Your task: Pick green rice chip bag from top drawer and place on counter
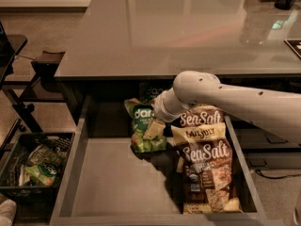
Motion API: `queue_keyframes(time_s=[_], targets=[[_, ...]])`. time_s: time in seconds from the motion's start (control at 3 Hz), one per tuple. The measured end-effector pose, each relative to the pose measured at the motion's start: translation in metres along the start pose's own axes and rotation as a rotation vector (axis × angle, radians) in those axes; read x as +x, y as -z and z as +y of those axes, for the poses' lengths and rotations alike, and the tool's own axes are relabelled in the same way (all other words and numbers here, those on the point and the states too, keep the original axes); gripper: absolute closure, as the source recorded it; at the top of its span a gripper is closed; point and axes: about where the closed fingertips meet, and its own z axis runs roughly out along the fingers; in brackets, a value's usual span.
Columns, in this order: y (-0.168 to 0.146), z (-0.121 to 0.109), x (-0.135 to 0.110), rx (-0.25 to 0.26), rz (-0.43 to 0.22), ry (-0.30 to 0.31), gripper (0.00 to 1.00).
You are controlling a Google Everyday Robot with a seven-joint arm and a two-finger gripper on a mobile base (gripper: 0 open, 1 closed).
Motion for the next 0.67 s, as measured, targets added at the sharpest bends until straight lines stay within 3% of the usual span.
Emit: queue_keyframes(time_s=[0.33, 0.67], targets=[[0.028, 0.008, -0.008, 0.003, -0.043, -0.005, 1.00], [0.075, 0.016, -0.023, 0.012, -0.134, -0.001, 1.00]])
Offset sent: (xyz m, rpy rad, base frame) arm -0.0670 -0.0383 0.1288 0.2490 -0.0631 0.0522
